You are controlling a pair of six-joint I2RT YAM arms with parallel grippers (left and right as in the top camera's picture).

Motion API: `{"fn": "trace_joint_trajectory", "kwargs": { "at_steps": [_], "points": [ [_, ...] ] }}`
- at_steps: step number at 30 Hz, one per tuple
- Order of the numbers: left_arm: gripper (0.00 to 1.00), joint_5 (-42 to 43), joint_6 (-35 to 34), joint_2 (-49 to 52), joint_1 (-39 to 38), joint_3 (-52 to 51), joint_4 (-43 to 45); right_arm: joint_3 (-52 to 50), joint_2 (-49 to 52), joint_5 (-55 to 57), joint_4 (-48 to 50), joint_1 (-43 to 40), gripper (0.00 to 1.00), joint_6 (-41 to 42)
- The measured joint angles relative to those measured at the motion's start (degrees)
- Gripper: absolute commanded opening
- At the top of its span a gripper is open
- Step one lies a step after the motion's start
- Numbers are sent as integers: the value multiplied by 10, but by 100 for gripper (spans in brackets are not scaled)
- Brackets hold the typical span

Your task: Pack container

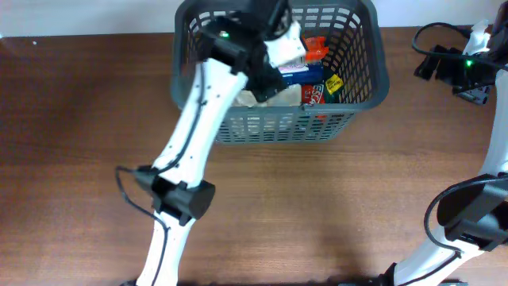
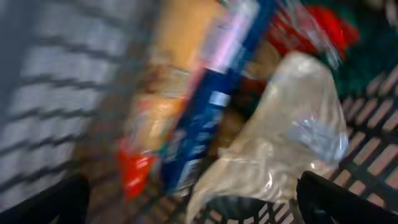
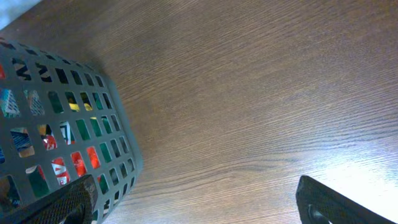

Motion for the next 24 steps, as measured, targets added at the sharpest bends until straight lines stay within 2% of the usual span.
{"fn": "trace_joint_trajectory", "kwargs": {
  "at_steps": [6,11,18,24],
  "points": [
    [99,-14,-123,-109,57,73,1,0,0,0,0,0,99,-1],
    [99,-34,-205,-200,206,96,-9,0,0,0,0,0,99,0],
    [99,-10,-262,-184,383,56,-50,0,0,0,0,0,99,0],
    [99,19,-275,-151,430,-23,-52,0,0,0,0,1,99,0]
  ]
}}
